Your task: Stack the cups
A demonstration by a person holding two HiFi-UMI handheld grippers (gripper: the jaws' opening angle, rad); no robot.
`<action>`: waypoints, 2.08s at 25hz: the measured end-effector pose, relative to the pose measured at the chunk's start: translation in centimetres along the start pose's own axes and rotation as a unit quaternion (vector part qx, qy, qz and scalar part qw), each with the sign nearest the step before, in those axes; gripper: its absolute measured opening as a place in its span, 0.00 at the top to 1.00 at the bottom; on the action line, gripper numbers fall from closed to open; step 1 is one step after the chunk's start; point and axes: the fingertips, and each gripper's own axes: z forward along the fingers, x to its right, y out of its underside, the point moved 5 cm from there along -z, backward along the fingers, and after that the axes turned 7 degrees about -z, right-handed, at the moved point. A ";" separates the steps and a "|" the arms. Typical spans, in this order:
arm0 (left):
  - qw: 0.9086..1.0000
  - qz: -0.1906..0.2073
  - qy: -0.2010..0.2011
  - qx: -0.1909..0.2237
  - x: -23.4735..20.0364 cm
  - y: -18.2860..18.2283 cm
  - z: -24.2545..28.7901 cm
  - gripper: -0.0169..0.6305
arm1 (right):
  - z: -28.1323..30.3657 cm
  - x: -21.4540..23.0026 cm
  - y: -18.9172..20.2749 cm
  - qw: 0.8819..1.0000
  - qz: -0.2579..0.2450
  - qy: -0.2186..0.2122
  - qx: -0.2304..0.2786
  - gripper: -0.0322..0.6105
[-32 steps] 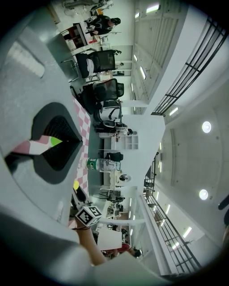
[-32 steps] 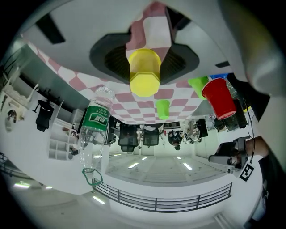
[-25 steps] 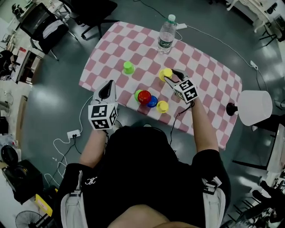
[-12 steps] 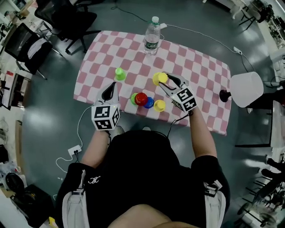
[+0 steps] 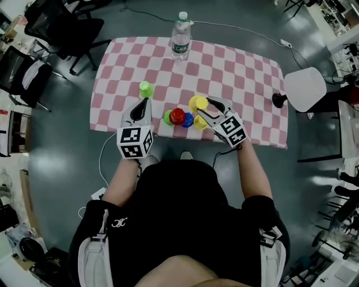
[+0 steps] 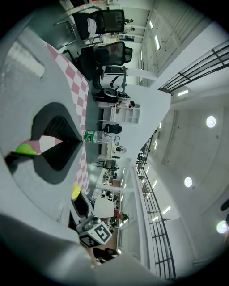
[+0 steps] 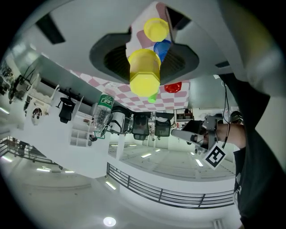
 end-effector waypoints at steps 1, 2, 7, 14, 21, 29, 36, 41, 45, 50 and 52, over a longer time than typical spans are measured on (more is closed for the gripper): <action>1.000 0.002 0.006 -0.002 0.0 0.0 0.1 0.95 | -0.1 -0.6 0.2 1.000 0.003 -0.001 -0.002 0.62; 1.000 0.003 0.012 -0.003 0.0 0.0 0.2 0.95 | -0.1 -1.1 0.4 1.000 0.005 -0.001 -0.004 0.62; 0.999 0.008 0.037 -0.009 0.1 0.1 0.7 0.95 | -0.2 -2.8 1.5 1.000 0.023 0.008 -0.019 0.62; 0.998 0.013 0.057 -0.021 0.0 0.5 0.8 0.95 | 0.0 -3.8 2.9 0.998 0.043 0.019 -0.042 0.62; 0.998 0.019 0.056 -0.023 -0.3 0.5 0.6 0.95 | 0.7 -4.2 4.4 0.997 0.050 0.019 -0.056 0.62; 0.999 0.017 0.045 -0.023 -0.5 0.5 0.2 0.95 | 1.3 -4.0 5.2 0.996 0.074 0.020 -0.048 0.62; 0.999 0.016 0.035 -0.022 -0.9 0.6 -0.2 0.95 | 1.4 -4.2 5.0 0.995 0.092 0.013 -0.035 0.60; 0.999 0.014 0.033 -0.019 -0.9 0.4 -0.4 0.95 | 1.0 -3.9 3.7 0.994 0.100 0.035 -0.010 0.55; 0.999 0.015 0.035 -0.015 -0.5 0.3 -0.4 0.95 | 0.0 -3.4 2.0 0.992 0.107 0.066 0.022 0.55; 0.999 0.014 0.041 -0.013 0.3 0.2 0.0 0.95 | -1.3 -2.7 -0.3 0.984 0.118 0.124 0.053 0.56; 0.999 0.014 0.046 -0.010 0.8 0.0 0.1 0.95 | -2.3 -2.2 -1.8 0.977 0.119 0.160 0.081 0.57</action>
